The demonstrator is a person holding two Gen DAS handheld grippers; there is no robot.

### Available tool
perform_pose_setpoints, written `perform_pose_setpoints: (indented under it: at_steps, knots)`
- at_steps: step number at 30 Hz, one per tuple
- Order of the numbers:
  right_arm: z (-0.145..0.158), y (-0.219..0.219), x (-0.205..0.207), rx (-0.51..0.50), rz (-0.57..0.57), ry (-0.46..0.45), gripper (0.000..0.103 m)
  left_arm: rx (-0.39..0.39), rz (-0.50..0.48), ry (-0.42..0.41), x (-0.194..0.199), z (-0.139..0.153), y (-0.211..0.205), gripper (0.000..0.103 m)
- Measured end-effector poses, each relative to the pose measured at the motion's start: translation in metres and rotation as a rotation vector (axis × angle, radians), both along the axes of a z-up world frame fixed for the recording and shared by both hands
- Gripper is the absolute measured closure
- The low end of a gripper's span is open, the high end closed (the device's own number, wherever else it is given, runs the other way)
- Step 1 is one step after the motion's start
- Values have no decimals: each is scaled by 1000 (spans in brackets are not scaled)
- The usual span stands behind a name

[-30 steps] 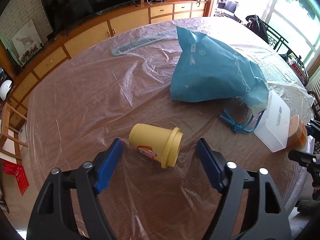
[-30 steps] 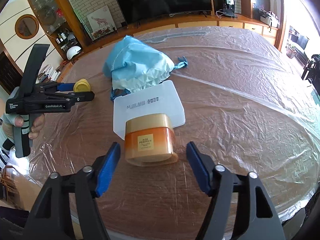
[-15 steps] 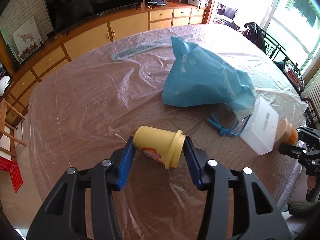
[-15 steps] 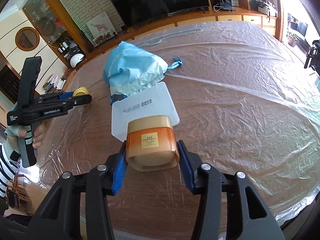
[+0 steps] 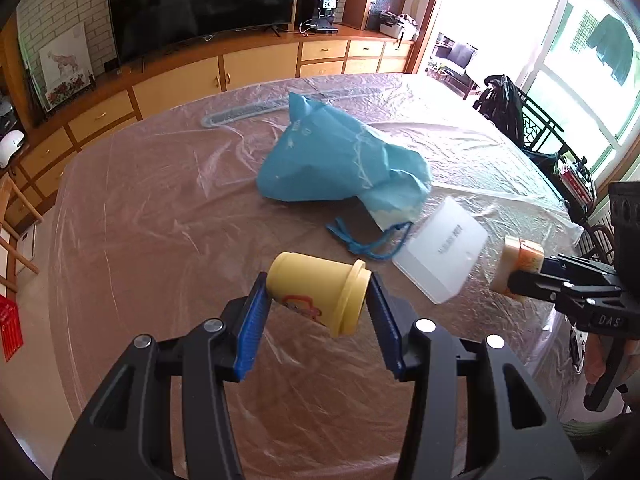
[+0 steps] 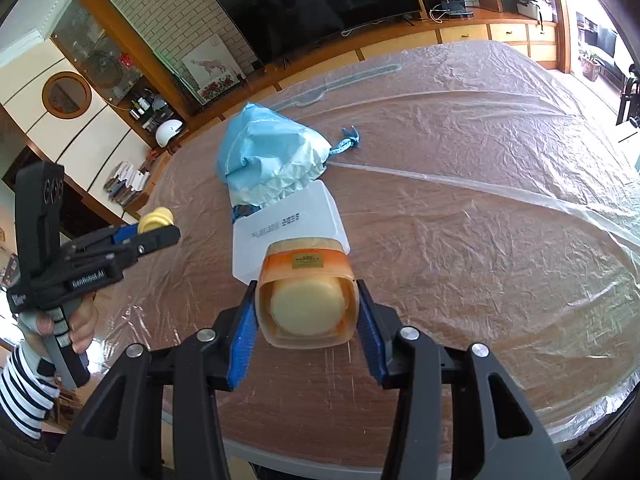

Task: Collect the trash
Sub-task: 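Carry the yellow cup and orange jar in both tools over the bin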

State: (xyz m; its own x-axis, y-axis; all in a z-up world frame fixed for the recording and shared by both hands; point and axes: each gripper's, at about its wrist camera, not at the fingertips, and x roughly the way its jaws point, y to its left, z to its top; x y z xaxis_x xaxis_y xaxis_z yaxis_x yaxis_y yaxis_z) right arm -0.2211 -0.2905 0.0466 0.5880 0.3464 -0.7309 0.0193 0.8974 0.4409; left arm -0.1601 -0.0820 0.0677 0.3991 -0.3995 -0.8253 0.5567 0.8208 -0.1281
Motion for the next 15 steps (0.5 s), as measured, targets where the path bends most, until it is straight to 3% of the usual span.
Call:
perform_pose_setpoints:
  at_steps: [15]
  knots:
    - [25, -15, -29, 71, 105, -51, 58, -4, 67, -34, -69, 10, -17, 53]
